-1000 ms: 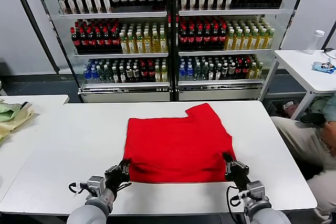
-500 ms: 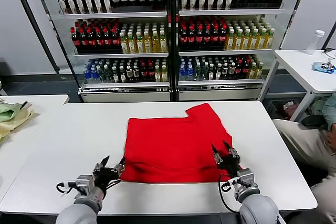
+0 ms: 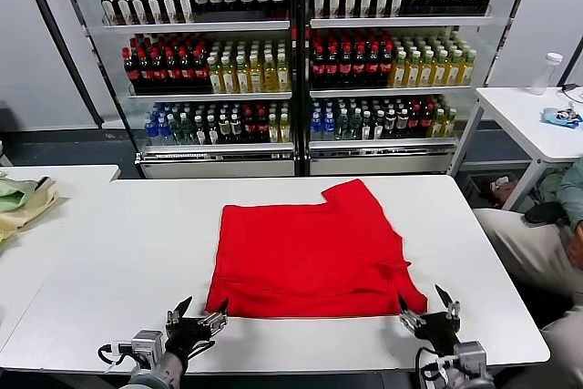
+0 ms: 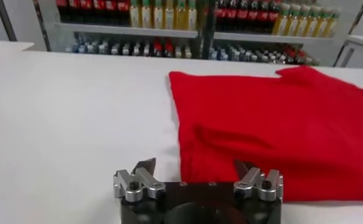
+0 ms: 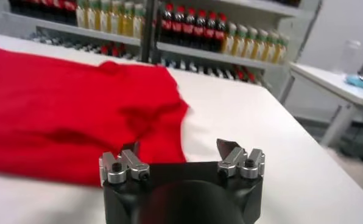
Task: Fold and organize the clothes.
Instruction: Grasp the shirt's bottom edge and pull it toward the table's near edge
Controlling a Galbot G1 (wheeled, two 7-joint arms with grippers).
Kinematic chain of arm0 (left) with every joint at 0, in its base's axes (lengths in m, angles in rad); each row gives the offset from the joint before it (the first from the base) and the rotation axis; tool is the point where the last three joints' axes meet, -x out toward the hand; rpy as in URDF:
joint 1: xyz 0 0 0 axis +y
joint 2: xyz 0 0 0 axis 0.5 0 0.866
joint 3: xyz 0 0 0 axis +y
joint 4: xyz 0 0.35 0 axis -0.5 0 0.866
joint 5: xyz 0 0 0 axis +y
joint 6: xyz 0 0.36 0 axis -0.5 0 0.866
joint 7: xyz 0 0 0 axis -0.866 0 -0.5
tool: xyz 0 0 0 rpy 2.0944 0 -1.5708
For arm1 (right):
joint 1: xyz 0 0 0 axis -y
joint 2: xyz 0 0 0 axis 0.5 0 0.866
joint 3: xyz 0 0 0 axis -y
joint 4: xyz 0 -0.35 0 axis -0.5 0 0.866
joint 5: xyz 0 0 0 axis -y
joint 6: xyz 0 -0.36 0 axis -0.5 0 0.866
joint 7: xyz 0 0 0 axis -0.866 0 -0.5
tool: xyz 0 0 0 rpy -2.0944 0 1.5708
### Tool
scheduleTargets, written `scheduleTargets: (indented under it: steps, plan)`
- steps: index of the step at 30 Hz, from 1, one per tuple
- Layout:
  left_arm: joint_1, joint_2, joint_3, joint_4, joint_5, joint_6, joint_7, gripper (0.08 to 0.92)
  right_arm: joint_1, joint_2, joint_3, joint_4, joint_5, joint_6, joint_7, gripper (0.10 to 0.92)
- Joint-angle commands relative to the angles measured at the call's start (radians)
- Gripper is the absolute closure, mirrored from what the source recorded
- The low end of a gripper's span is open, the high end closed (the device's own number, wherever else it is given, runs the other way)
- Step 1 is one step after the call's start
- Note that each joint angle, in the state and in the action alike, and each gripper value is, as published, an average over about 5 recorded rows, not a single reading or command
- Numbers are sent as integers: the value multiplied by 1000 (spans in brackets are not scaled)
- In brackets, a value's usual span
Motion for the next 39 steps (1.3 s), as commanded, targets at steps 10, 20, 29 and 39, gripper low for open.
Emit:
scheduleTargets:
  steps: [10, 20, 29, 39]
  plan:
    - [-9, -54, 9, 81, 31, -1, 33, 475, 54, 5, 6, -38, 65, -29, -11, 603]
    - [25, -74, 5, 26, 56, 4, 42, 762, 29, -10, 28, -6, 76, -34, -28, 877]
    - [305, 60, -185, -227, -6, -2, -16, 912, -214, -80, 180, 186, 125, -19, -43, 910]
    - [326, 44, -159, -233, 33, 39, -1, 862, -244, -62, 74, 165, 34, -1, -51, 845]
